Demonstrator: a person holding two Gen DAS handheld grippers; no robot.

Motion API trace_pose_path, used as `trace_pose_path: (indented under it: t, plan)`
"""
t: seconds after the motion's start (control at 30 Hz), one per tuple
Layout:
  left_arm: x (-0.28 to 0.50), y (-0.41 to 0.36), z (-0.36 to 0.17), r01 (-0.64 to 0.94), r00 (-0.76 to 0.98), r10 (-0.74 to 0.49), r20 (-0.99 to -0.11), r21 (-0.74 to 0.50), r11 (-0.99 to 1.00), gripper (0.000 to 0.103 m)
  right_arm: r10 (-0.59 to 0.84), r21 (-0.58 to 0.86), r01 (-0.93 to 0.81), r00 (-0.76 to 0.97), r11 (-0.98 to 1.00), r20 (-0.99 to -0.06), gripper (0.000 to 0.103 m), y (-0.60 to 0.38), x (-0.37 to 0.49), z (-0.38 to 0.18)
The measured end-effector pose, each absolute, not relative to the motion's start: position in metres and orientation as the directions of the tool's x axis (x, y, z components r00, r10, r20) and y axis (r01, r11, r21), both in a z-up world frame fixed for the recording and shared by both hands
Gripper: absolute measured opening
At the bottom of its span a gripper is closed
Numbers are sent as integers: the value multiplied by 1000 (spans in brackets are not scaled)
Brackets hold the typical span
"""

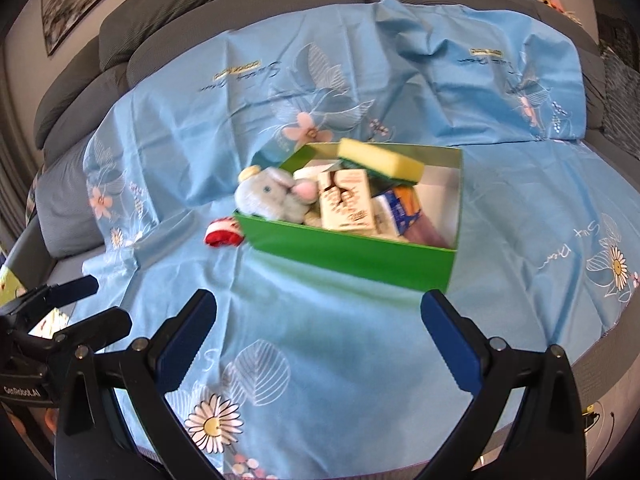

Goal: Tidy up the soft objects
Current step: 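Withdraw the left tool and move toward the red-and-white fabric item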

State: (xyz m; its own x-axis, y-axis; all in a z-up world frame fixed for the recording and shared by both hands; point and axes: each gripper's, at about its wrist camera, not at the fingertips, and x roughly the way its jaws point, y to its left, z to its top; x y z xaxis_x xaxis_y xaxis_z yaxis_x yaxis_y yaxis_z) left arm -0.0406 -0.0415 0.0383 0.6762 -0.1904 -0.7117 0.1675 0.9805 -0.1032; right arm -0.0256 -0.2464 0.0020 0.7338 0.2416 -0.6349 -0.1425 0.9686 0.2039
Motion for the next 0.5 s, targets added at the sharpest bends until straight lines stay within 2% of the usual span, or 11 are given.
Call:
trace_pose_path:
  t: [0.2, 0.5]
  plan:
    - [-53, -17, 34, 136, 692, -185, -698, -125, 983, 98, 250, 180, -175, 734, 968, -632, 102, -222, -40, 3]
    - [-51, 30, 30, 78, 710, -213, -671, -226, 971, 98, 258, 171, -193, 722, 966, -642, 102, -195, -50, 7]
